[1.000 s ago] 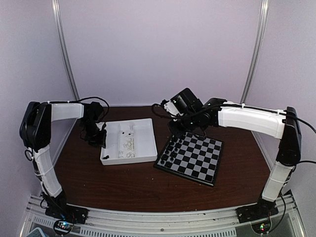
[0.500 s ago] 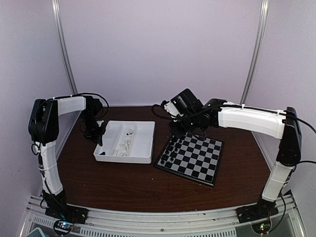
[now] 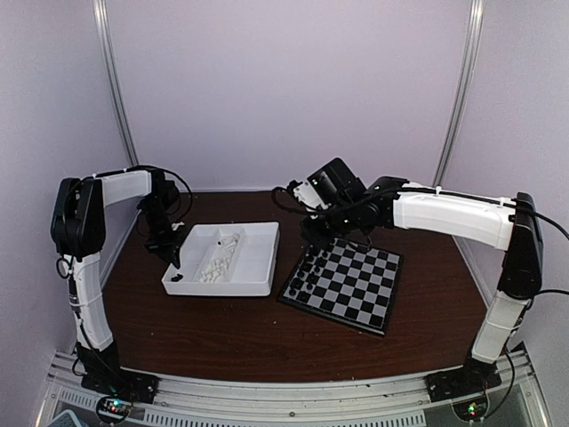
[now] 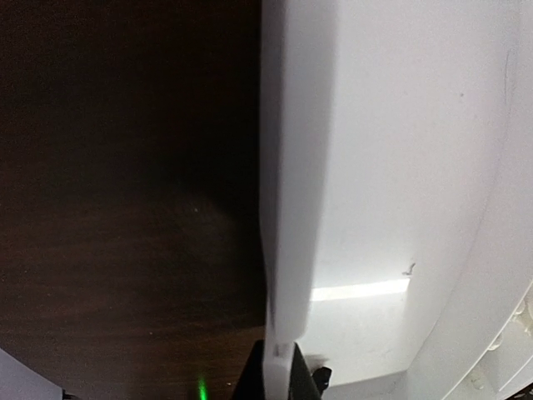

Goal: Set up the chess pieces on the board
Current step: Adjust the storage box at the center of the board.

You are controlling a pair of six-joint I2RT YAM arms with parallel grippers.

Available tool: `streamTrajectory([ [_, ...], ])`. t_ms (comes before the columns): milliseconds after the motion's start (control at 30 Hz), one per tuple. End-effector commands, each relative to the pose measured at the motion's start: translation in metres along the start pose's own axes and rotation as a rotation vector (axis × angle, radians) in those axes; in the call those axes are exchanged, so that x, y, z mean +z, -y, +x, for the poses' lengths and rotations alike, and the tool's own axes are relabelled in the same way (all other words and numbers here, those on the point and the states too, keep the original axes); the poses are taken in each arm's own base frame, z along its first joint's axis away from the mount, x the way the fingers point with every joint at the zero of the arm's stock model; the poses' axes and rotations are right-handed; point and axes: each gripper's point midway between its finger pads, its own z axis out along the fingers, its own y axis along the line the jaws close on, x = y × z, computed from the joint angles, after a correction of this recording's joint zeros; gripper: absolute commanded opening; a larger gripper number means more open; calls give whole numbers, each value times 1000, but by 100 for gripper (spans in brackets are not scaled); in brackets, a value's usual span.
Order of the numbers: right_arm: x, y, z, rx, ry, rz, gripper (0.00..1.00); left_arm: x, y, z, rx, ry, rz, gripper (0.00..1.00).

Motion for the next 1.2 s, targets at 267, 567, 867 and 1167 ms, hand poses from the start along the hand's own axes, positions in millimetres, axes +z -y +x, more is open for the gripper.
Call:
streamTrajectory([
  [267,-18,-6,-19,11,61,-40,29,-31,-18,62,-72,-225,-135,0],
  [567,-20,-6,-21,13,68,-41,29,-25,-24,73,-77,-260,-154,0],
  [867,-16,-9,-19,17,57,-56,28,-39,-37,64,-103,-181,-253,0],
  [1167,-12,-9,-15,19,44,-51,28,-19,-51,37,-166,58,-285,0],
])
